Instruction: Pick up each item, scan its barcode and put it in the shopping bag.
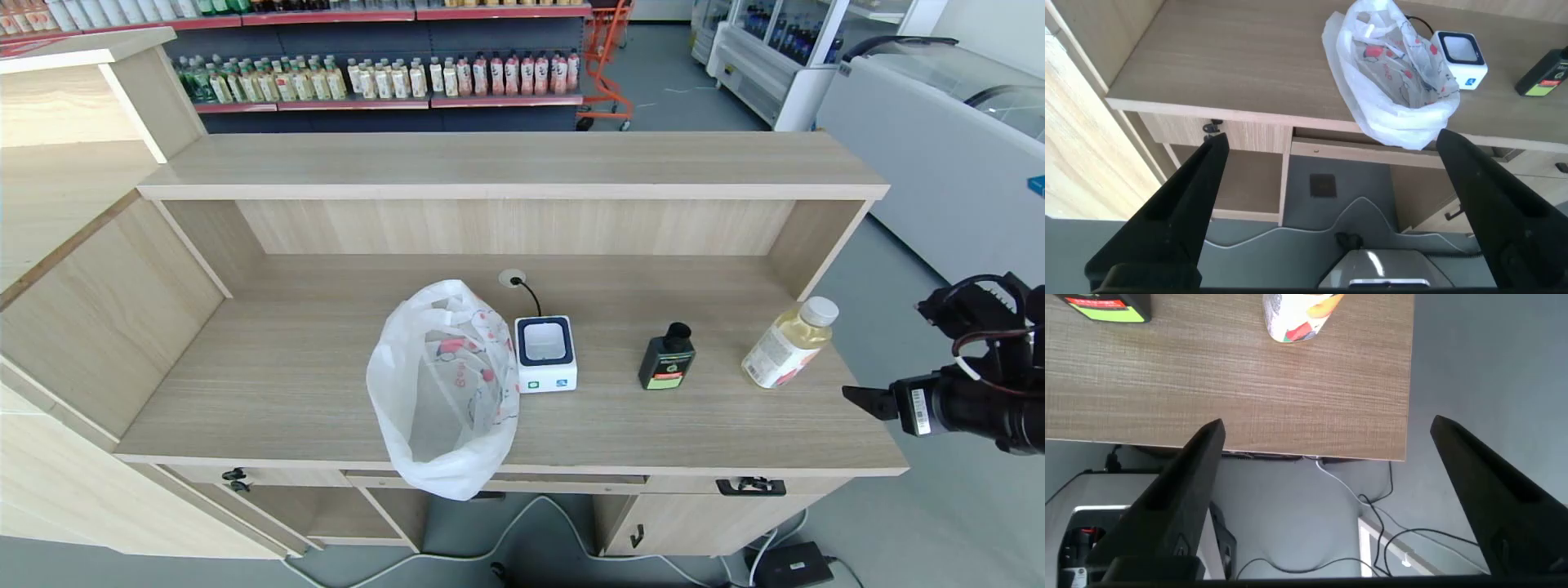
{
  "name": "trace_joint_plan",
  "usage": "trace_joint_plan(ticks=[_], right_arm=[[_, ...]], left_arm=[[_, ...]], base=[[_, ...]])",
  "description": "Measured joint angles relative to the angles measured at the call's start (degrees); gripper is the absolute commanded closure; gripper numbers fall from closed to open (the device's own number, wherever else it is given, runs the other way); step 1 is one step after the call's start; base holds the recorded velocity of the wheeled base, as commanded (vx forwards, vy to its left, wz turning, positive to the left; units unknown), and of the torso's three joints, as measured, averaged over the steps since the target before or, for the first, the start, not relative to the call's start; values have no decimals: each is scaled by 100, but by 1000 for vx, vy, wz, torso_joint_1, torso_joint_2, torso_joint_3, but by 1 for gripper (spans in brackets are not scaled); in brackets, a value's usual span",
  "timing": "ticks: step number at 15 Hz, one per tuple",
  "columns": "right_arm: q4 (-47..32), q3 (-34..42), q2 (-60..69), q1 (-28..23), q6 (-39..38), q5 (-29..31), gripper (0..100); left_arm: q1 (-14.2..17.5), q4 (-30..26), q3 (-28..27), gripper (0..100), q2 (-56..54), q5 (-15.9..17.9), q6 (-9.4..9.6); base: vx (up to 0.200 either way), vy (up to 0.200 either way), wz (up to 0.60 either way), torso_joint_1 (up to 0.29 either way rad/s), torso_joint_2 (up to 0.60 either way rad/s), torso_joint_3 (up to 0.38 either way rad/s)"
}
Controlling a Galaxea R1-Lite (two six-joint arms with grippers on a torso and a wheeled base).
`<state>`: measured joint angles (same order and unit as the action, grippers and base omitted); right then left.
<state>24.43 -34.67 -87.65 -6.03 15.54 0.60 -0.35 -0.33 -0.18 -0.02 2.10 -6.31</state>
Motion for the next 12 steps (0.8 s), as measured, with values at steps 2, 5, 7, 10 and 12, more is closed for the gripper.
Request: trace_joint_plan(ticks=[2,5,7,10,12], right_arm=[[12,-322,-549,4,24,22,0],[9,-670,-1086,102,2,2,0],[15,-835,-1314,232,0,2,0],[12,-1095,-1571,524,0,2,0],[1,-1229,-1707,738,0,2,0]], left_arm=[[0,-2,0,0,2,1,0],[0,-2,0,0,2,0,0],[0,0,0,0,2,-2,2],[0,0,0,0,2,0,0],[0,-2,0,0,2,0,0]], base=[[0,0,0,0,0,0],[0,0,0,0,0,0],[0,0,0,0,0,0],[0,0,0,0,0,0],[0,0,0,0,0,0]])
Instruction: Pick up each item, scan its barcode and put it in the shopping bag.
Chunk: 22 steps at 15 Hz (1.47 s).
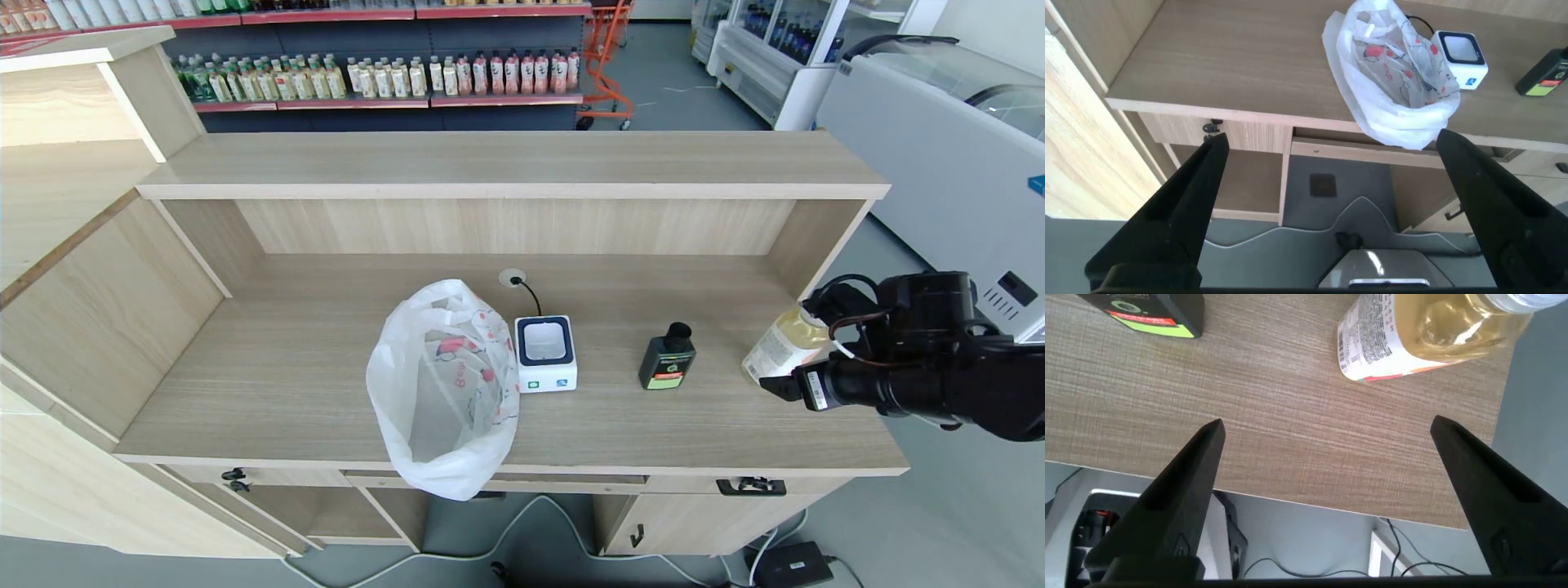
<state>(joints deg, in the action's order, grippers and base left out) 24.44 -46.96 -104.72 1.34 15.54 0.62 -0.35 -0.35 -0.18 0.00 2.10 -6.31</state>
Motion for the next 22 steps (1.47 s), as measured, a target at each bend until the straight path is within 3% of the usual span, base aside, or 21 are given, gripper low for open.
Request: trace_joint_plan(ticks=[16,22], right_arm=[[90,-1329,-1345,764,-317,-18,0],[161,-1484,-1603,852,-283,-9,0]], left_arm=[[0,2,0,0,0,1,0],[0,2,0,0,0,0,0]], base=[[0,0,0,0,0,0],[0,0,0,0,0,0]])
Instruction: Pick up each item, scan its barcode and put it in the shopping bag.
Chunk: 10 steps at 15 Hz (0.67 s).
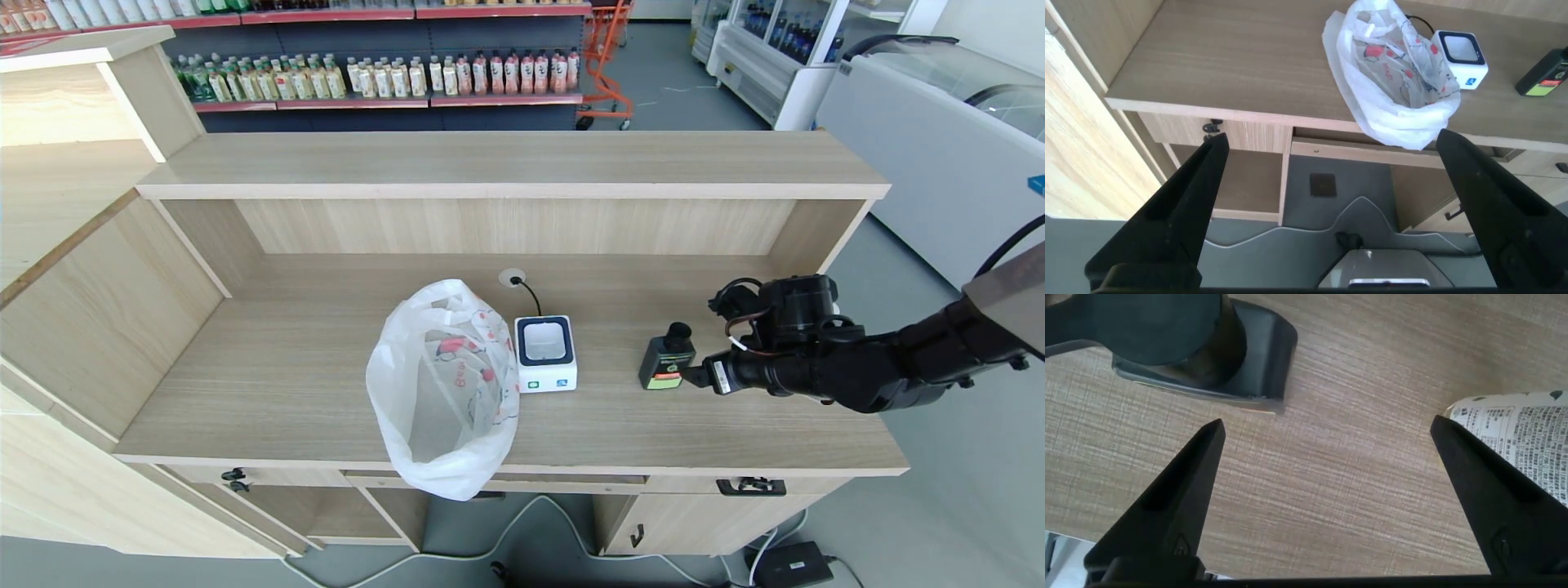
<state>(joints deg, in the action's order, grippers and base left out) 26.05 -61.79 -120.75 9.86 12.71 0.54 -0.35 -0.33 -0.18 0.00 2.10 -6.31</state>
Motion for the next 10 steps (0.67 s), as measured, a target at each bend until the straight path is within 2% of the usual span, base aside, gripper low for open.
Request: trace_joint_plan(ticks=[10], right_arm=[[200,-397,-375,221,-49,-5,0]], left_arm=[[0,-2,0,0,0,0,0]], base=[[0,0,0,0,0,0]])
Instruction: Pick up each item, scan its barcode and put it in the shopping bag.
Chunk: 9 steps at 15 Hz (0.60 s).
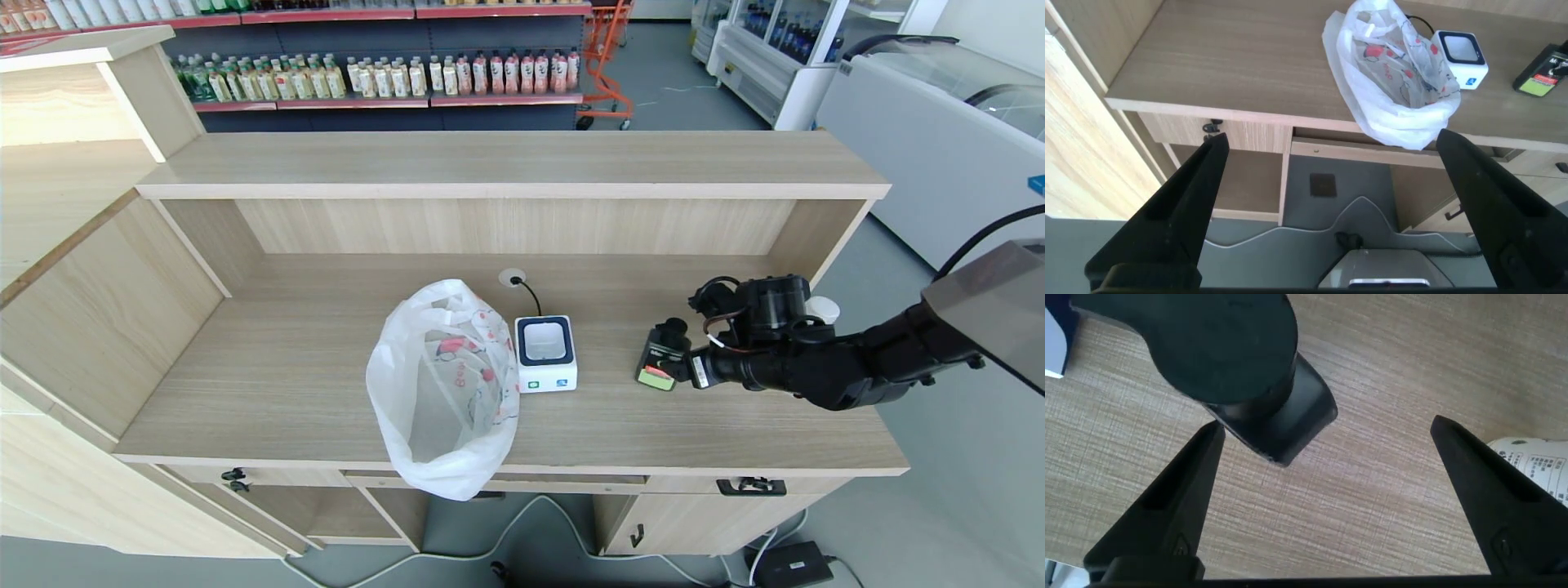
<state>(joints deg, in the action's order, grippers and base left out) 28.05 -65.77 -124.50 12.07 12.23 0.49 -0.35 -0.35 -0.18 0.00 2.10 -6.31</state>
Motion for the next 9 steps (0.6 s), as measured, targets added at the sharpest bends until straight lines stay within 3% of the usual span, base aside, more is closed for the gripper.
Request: trace_joint_plan(ticks=[9], right_arm=[[813,-110,-488,206,-90,-256,0]], left_arm=[[0,2,0,0,0,0,0]], base=[[0,0,0,0,0,0]])
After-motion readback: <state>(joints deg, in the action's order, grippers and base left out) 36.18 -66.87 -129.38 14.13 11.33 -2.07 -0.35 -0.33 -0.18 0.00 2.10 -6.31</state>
